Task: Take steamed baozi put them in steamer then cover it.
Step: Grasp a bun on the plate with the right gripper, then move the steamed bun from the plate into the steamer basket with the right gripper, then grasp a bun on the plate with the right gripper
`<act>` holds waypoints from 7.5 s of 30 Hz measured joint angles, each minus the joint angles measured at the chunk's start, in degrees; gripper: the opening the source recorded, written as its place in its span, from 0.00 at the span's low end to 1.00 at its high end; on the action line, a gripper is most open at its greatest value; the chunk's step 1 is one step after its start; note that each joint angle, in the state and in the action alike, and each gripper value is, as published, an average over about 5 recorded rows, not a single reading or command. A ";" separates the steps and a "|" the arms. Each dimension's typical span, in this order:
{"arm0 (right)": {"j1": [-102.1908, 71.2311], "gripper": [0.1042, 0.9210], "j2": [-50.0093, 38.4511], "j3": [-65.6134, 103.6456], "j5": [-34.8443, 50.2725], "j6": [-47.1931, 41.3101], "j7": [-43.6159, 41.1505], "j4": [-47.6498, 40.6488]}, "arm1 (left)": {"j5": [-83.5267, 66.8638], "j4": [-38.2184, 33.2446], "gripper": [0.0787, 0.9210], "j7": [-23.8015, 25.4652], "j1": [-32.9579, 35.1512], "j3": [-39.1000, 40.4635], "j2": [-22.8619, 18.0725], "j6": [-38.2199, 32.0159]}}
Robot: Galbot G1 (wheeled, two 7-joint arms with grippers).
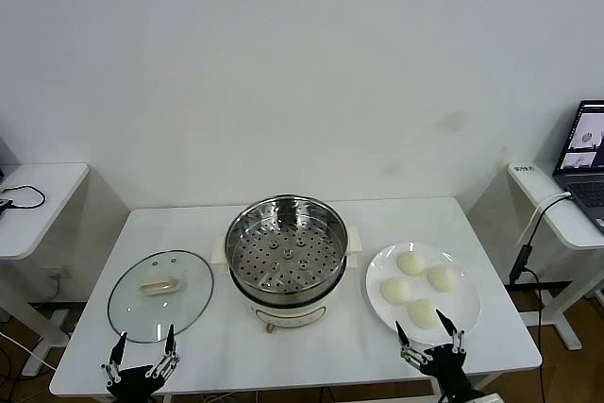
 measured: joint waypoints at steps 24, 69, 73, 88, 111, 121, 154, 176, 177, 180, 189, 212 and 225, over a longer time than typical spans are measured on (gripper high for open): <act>28.24 0.88 -28.34 -2.76 -30.37 -7.78 -18.26 -11.64 | 4.98 -3.67 0.88 3.19 -0.80 -1.69 0.16 5.16; 93.09 0.86 -23.57 -71.87 -23.21 -10.05 -52.29 -54.83 | 7.29 -3.21 0.88 2.78 -2.04 -5.02 -0.39 3.39; 93.32 0.82 -22.50 -71.96 -23.52 -10.08 -52.00 -56.37 | 7.39 -3.16 0.88 2.77 -1.97 -4.99 -0.43 3.23; 94.49 0.65 -20.53 -72.57 -24.09 -10.56 -51.96 -58.32 | 7.44 -3.56 0.88 2.69 -1.42 -4.95 -0.70 2.81; 107.37 0.56 -26.67 -80.38 -13.55 -12.44 -54.30 -48.55 | 6.31 -3.37 0.88 2.89 -2.56 -4.40 1.20 3.23; 121.64 0.56 -24.52 -89.11 -3.83 -13.03 -53.71 -43.92 | 5.86 -3.39 0.88 3.08 -2.91 -4.55 1.65 3.27; 128.47 0.56 2.63 -106.56 -11.85 8.85 -46.38 -50.84 | 5.29 -2.97 0.88 3.51 -3.14 -6.95 0.83 3.23; 124.19 0.77 8.44 -106.16 -25.87 21.14 -41.77 -61.05 | 5.45 -3.07 0.88 3.48 -3.43 -6.99 0.92 3.23; 124.21 0.79 8.46 -106.13 -25.96 21.29 -41.72 -61.20 | 5.46 -3.18 0.88 3.48 -3.35 -7.00 0.92 3.23; 124.54 0.86 8.34 -106.11 -25.70 21.46 -41.74 -61.33 | 5.54 -3.56 0.88 3.48 -3.07 -7.00 0.89 3.26; 129.43 0.88 4.48 -106.96 -14.98 13.73 -45.43 -54.92 | 5.08 -4.88 0.88 2.95 -2.58 -7.00 1.33 4.53; 134.84 0.88 -31.57 -107.30 1.67 -22.12 -49.88 -23.83 | 3.98 -7.96 0.88 2.79 -5.19 -7.41 4.90 12.85; 122.67 0.88 -40.15 -103.37 -1.90 -26.05 -48.91 -20.03 | 4.01 -6.50 0.88 2.92 -7.02 -7.45 5.90 14.28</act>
